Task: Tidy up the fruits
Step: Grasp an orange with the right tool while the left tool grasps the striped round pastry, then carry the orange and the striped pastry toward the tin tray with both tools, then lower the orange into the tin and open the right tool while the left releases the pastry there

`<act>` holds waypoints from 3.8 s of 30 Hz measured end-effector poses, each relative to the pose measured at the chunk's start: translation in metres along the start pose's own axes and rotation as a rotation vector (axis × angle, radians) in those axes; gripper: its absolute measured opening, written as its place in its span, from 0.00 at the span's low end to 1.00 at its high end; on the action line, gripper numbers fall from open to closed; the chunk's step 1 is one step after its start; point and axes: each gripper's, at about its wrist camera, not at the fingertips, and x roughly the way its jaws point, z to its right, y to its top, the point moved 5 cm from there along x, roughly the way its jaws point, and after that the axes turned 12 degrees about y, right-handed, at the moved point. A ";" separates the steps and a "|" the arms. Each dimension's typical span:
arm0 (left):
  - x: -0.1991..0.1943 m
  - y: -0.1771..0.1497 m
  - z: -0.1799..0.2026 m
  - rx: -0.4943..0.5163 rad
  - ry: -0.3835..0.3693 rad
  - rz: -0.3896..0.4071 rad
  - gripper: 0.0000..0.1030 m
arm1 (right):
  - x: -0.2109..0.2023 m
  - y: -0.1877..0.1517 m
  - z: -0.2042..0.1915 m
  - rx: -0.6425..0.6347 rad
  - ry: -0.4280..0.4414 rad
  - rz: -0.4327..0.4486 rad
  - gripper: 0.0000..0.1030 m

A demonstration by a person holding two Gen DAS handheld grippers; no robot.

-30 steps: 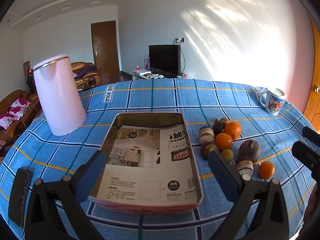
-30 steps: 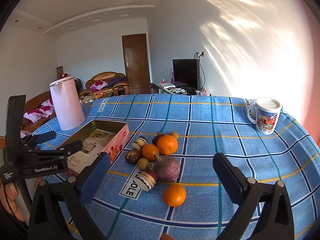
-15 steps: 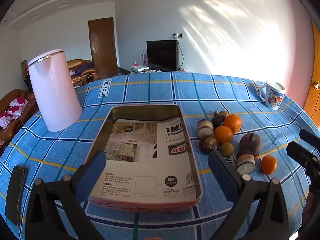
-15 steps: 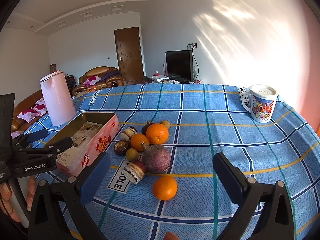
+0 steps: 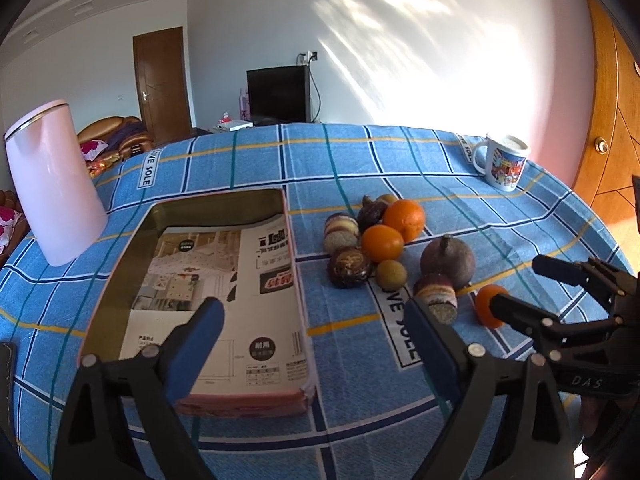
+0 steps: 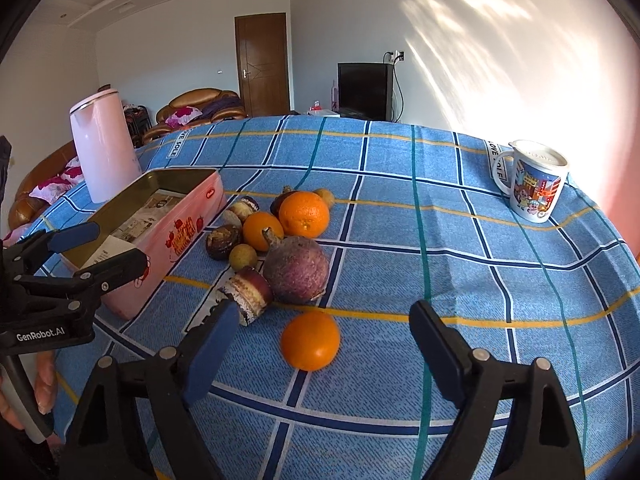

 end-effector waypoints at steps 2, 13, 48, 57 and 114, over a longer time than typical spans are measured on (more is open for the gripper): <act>0.001 -0.001 0.007 0.013 -0.011 -0.005 0.89 | 0.008 -0.004 0.001 0.004 0.014 -0.033 0.71; 0.003 -0.001 0.041 0.087 -0.030 -0.025 0.68 | 0.027 -0.022 0.008 0.040 0.089 -0.127 0.36; 0.041 -0.009 0.102 0.169 -0.120 -0.196 0.35 | 0.005 -0.019 0.034 0.053 -0.001 -0.055 0.36; 0.033 -0.008 0.099 0.152 -0.158 -0.175 0.35 | 0.002 -0.019 0.033 0.058 0.007 -0.043 0.36; 0.032 0.012 -0.123 -0.106 0.190 0.003 0.35 | 0.052 0.078 -0.126 -0.241 0.166 0.066 0.35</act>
